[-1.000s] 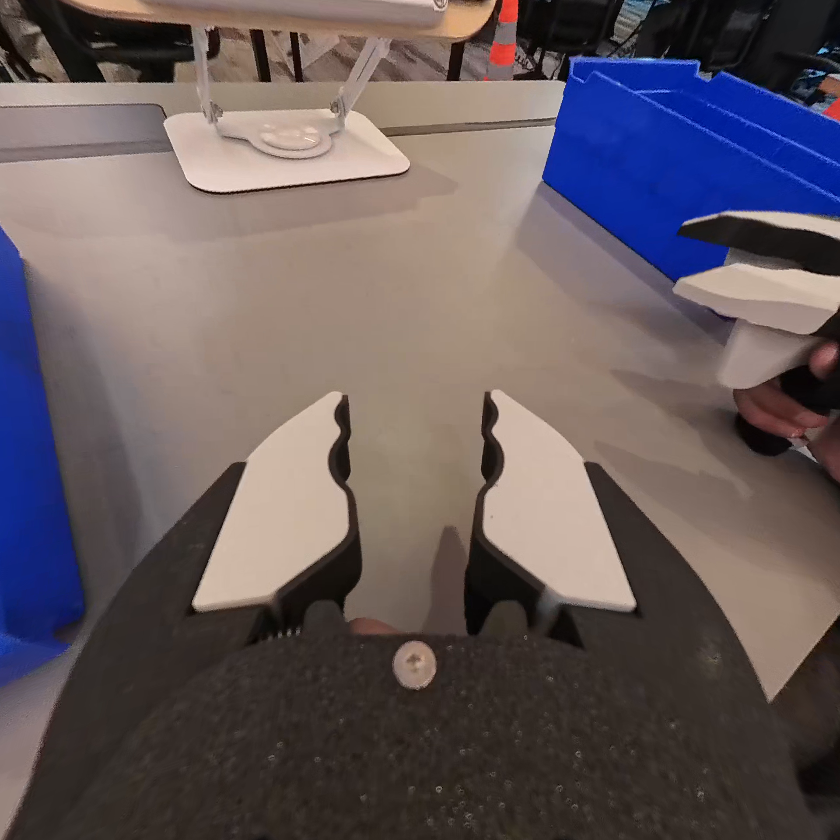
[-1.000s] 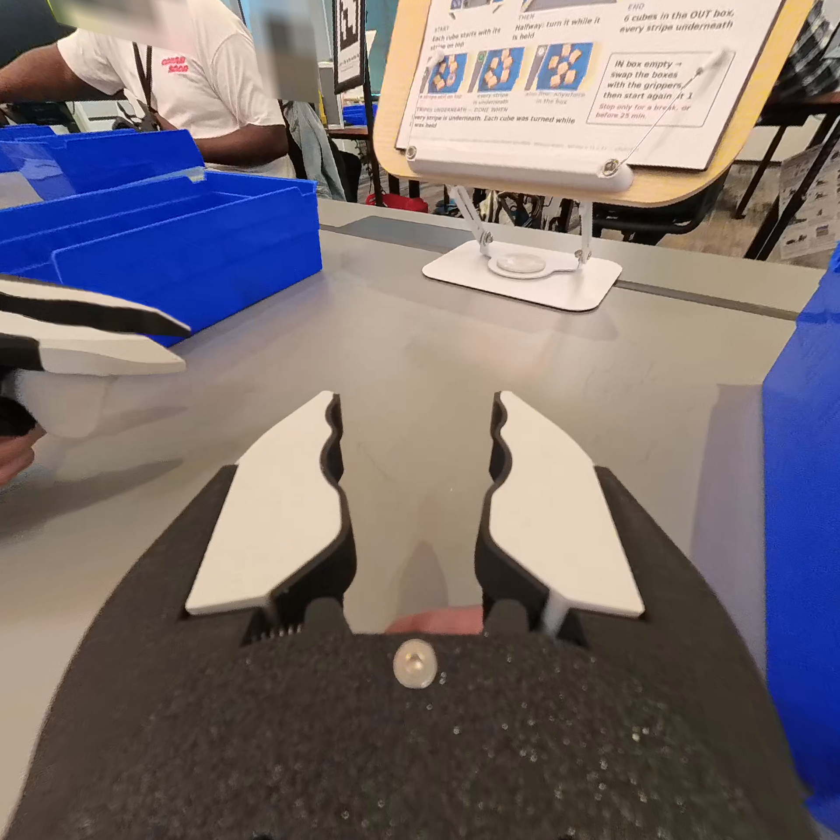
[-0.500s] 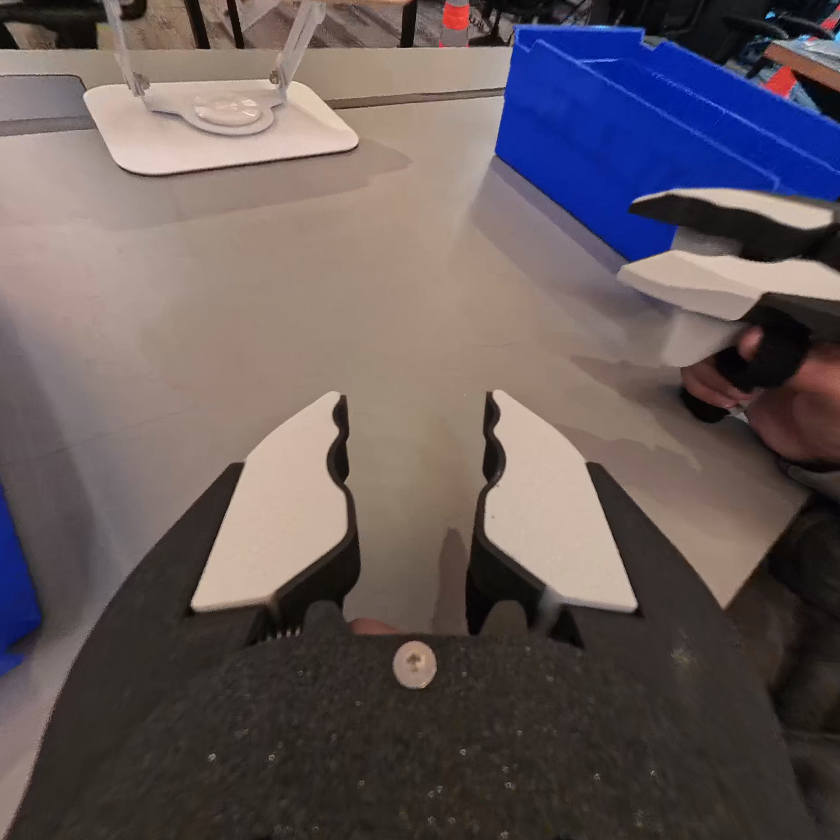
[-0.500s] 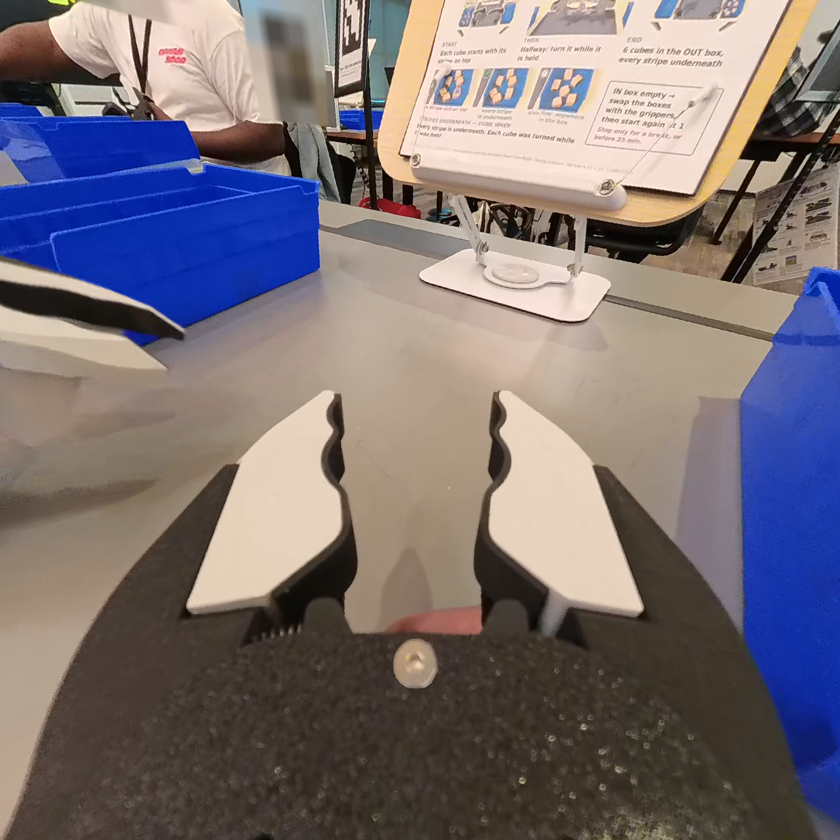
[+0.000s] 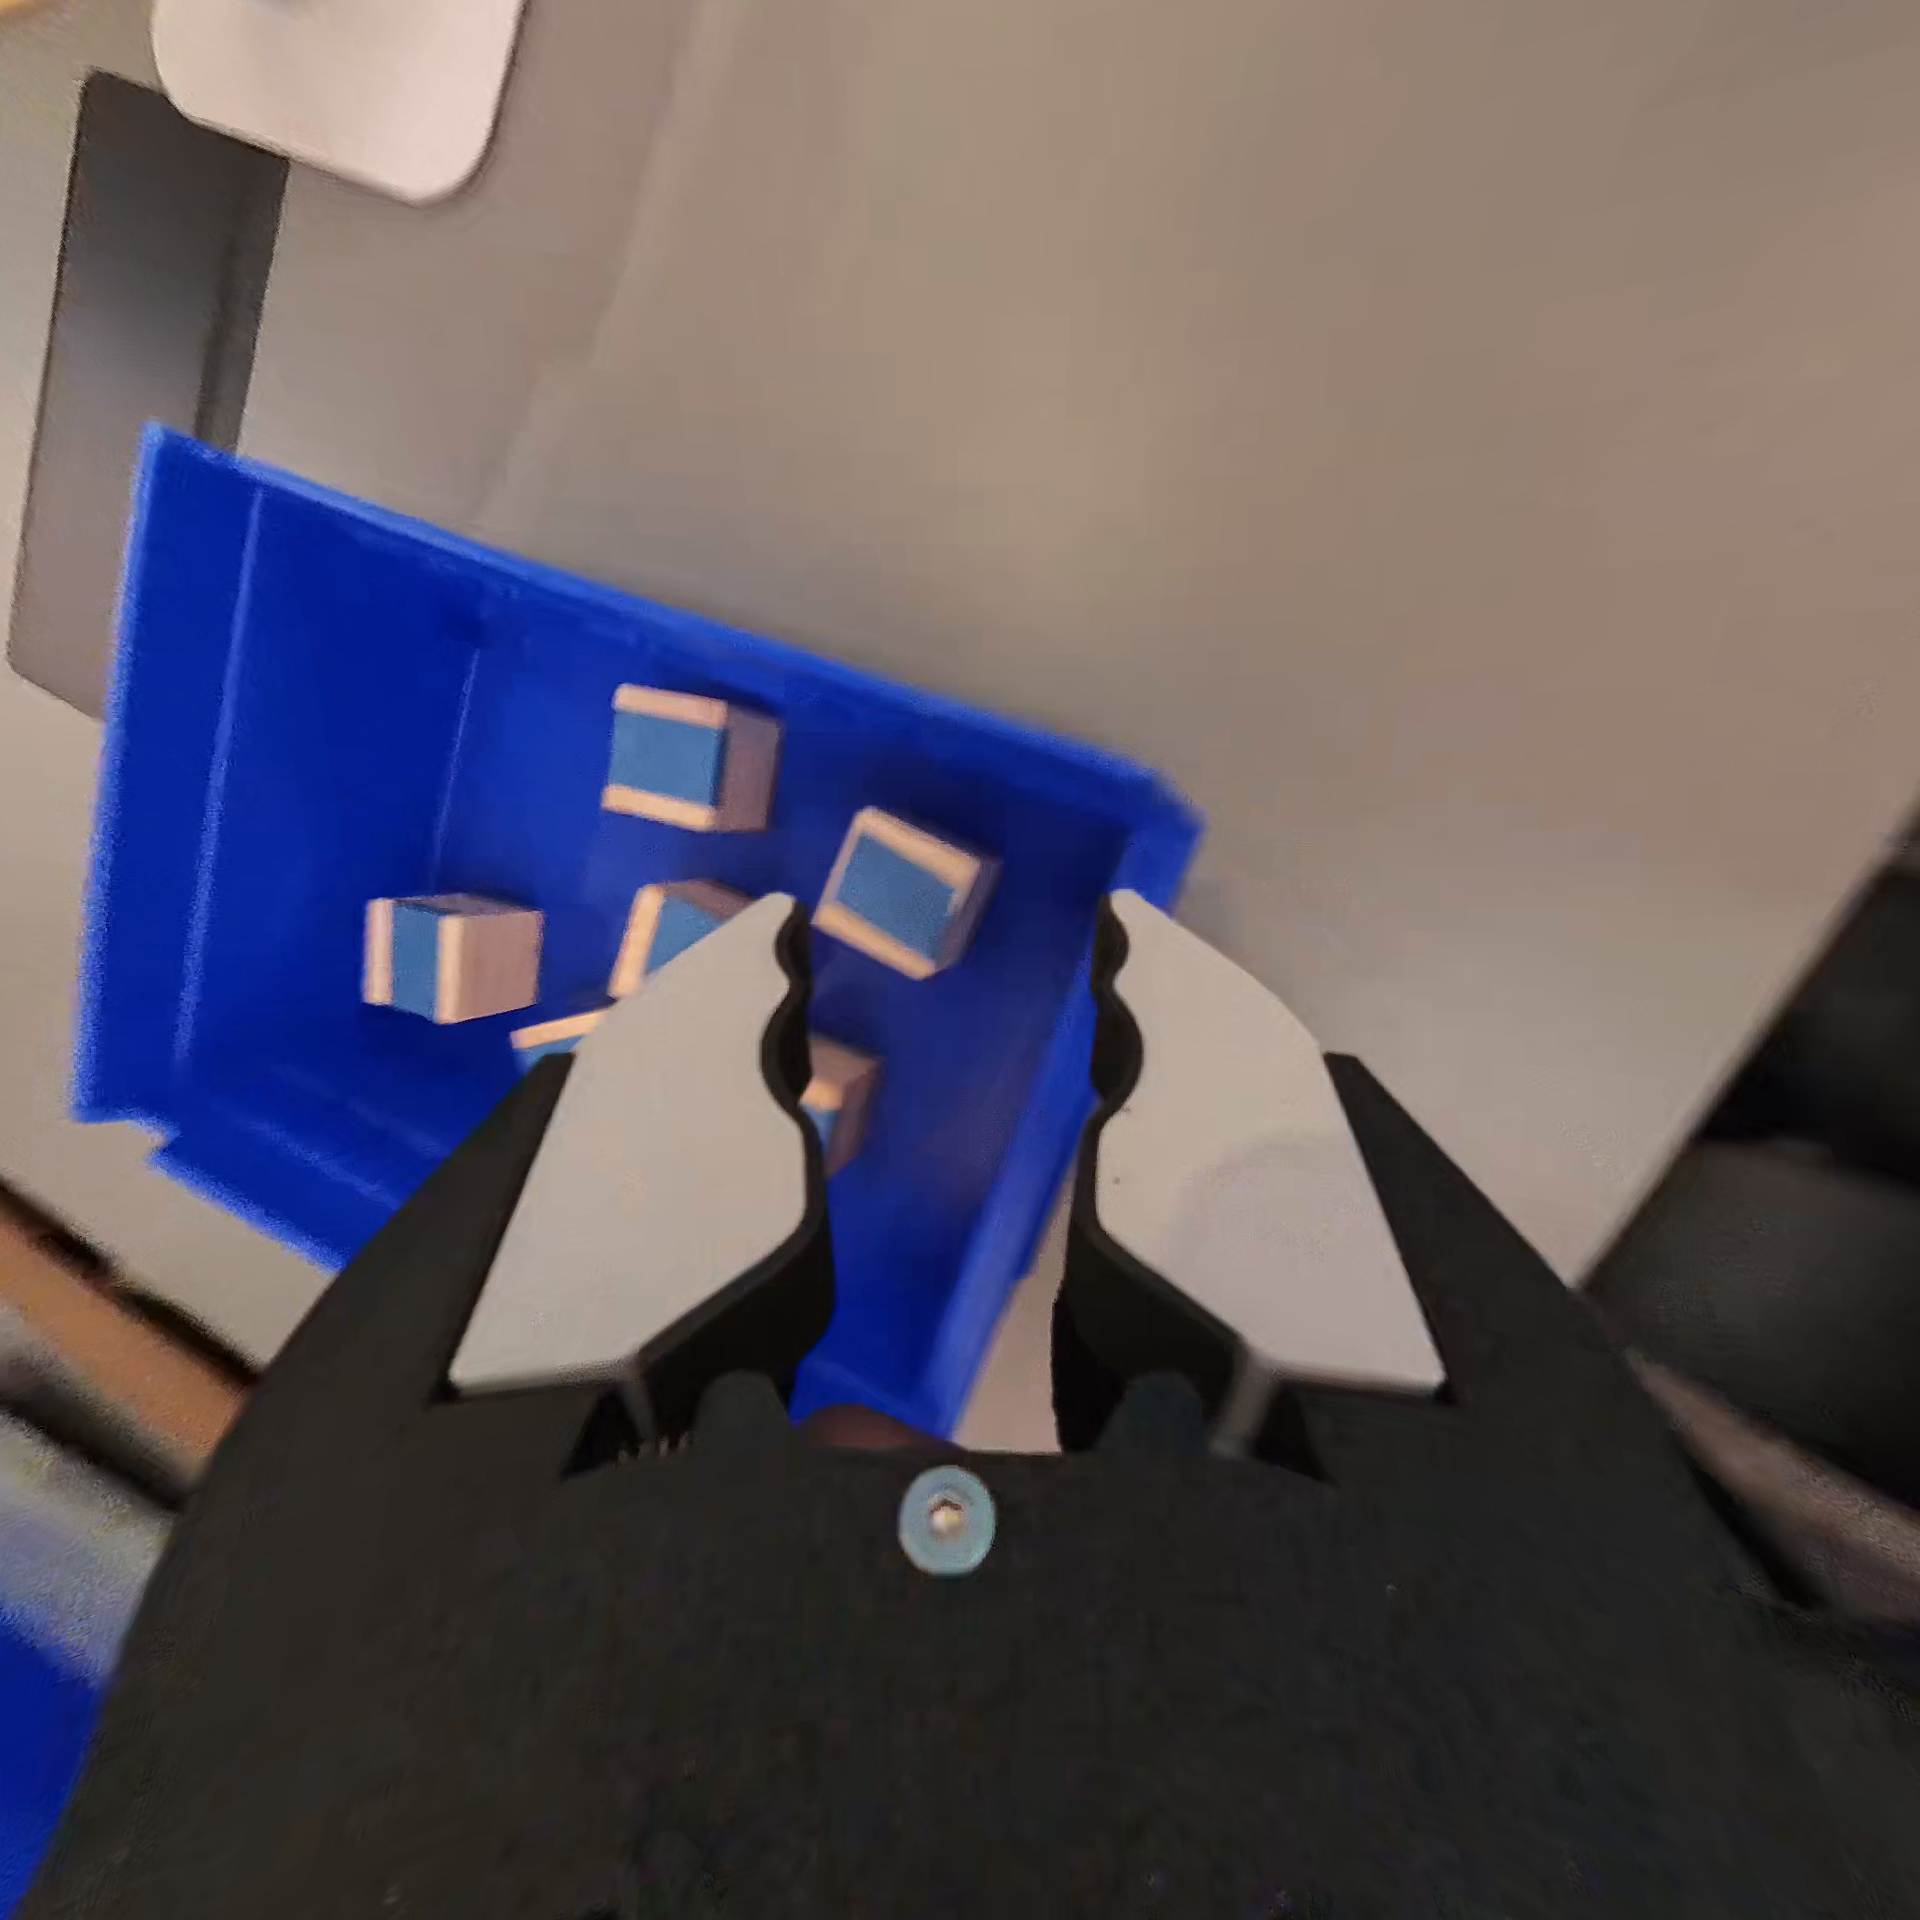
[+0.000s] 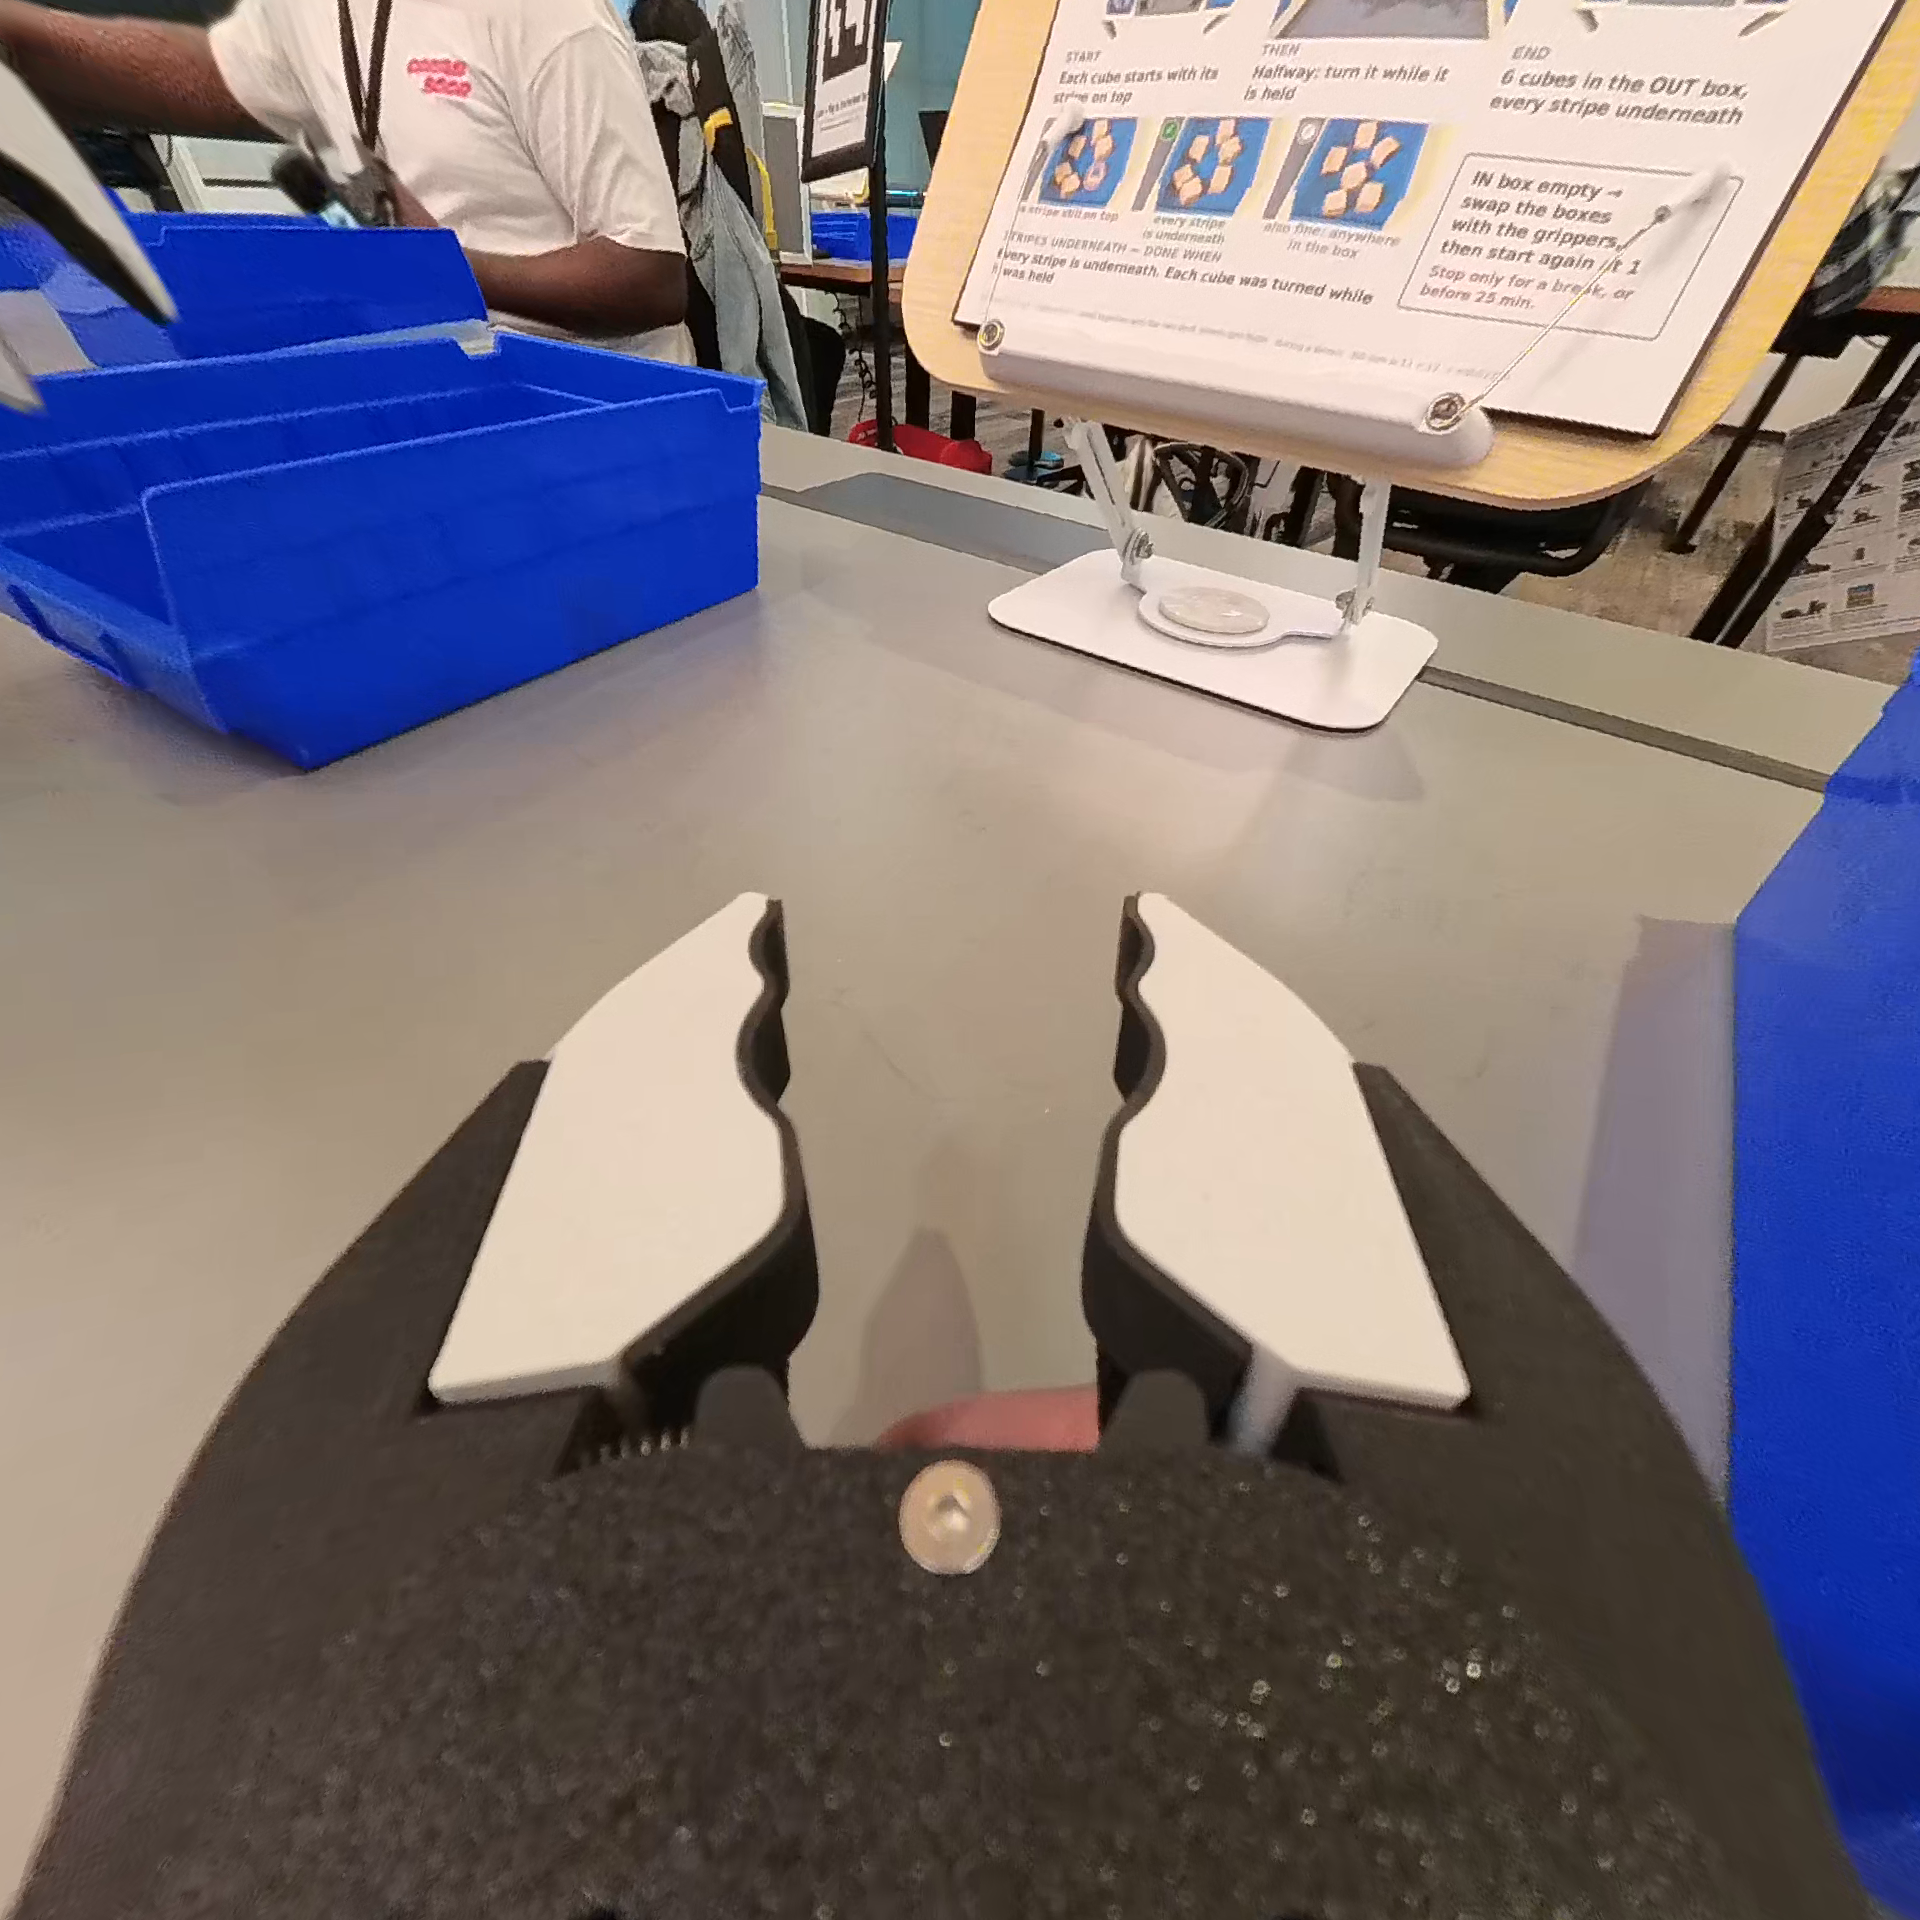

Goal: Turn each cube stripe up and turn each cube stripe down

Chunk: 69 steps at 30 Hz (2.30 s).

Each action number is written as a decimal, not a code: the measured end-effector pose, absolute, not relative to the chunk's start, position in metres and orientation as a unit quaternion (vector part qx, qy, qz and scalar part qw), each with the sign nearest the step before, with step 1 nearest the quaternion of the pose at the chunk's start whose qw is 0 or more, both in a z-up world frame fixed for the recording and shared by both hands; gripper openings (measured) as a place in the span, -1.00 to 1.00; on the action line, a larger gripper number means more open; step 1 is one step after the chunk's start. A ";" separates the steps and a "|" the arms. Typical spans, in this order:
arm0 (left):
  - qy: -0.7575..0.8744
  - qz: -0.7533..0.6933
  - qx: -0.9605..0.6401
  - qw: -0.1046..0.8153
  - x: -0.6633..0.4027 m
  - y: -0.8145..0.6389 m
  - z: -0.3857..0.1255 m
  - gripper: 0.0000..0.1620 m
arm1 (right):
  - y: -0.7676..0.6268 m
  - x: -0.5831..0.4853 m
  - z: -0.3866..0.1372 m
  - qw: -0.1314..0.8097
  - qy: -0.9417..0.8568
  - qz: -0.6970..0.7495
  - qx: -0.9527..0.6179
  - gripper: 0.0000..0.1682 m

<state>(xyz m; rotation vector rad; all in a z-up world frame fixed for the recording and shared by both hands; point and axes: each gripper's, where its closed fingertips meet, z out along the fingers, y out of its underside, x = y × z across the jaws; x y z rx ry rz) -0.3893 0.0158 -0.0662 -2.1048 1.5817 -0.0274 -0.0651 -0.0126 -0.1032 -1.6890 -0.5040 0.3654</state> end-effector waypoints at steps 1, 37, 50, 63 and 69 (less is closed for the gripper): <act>0.596 0.013 -0.768 0.234 -0.396 0.027 -0.075 -0.41 | -0.012 -0.065 -0.103 0.621 -0.218 0.161 -0.736 -0.28; 0.246 -0.514 -0.734 0.371 -0.234 0.056 0.019 -0.47 | 0.000 -0.089 -0.074 0.487 -0.239 0.371 -0.754 -0.22; 0.142 -0.672 -0.677 0.264 -0.127 0.045 -0.026 -0.48 | 0.029 -0.112 -0.027 0.318 -0.101 0.695 -0.637 -0.20; 0.149 -0.676 -0.685 0.229 -0.116 0.036 -0.042 -0.47 | 0.035 -0.118 -0.047 0.321 -0.108 0.664 -0.666 -0.49; 0.222 -0.577 -0.725 0.304 -0.137 0.031 -0.033 -0.09 | 0.029 -0.113 -0.040 0.329 -0.122 0.658 -0.666 -0.49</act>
